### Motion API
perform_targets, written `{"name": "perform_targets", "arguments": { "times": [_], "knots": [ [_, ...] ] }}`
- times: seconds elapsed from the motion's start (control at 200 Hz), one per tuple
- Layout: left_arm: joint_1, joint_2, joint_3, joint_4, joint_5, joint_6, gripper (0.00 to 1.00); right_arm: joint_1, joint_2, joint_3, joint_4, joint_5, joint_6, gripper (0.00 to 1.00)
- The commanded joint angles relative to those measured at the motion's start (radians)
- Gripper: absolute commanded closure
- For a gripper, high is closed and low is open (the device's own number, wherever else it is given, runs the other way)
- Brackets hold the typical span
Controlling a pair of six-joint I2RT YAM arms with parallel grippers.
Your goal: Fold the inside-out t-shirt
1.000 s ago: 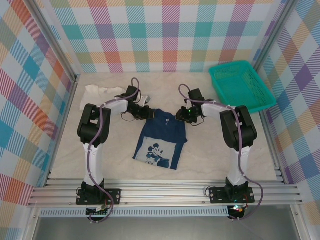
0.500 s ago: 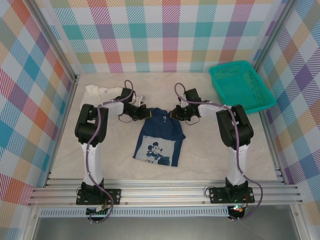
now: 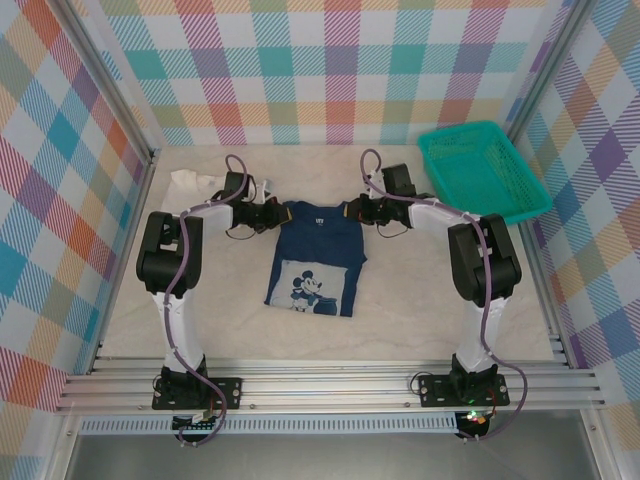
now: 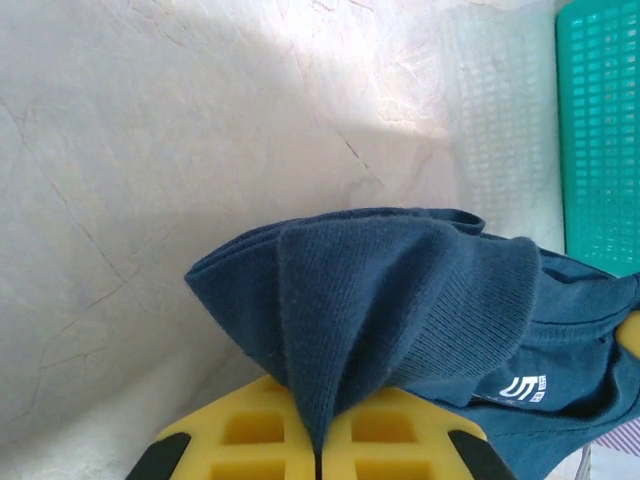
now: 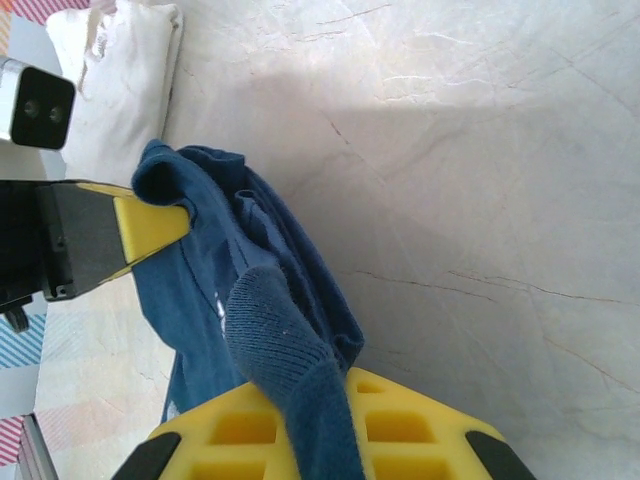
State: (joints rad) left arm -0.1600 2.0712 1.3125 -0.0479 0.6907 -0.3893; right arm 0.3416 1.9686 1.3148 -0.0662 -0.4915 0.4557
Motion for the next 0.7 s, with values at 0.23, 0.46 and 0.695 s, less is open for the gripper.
{"name": "perform_targets", "arguments": {
  "times": [0.23, 0.46, 0.695],
  "knots": [
    [-0.001, -0.072, -0.053, 0.118, 0.039, -0.029, 1.00, -0.006, -0.004, 0.027, 0.028, -0.020, -0.062, 1.00],
    [-0.005, -0.155, -0.043, 0.174, 0.014, -0.046, 1.00, -0.012, -0.017, 0.133, -0.048, 0.005, -0.129, 1.00],
    [-0.004, -0.150, 0.199, 0.078, -0.030, -0.036, 1.00, -0.034, -0.003, 0.388, -0.165, 0.011, -0.192, 1.00]
  ]
}}
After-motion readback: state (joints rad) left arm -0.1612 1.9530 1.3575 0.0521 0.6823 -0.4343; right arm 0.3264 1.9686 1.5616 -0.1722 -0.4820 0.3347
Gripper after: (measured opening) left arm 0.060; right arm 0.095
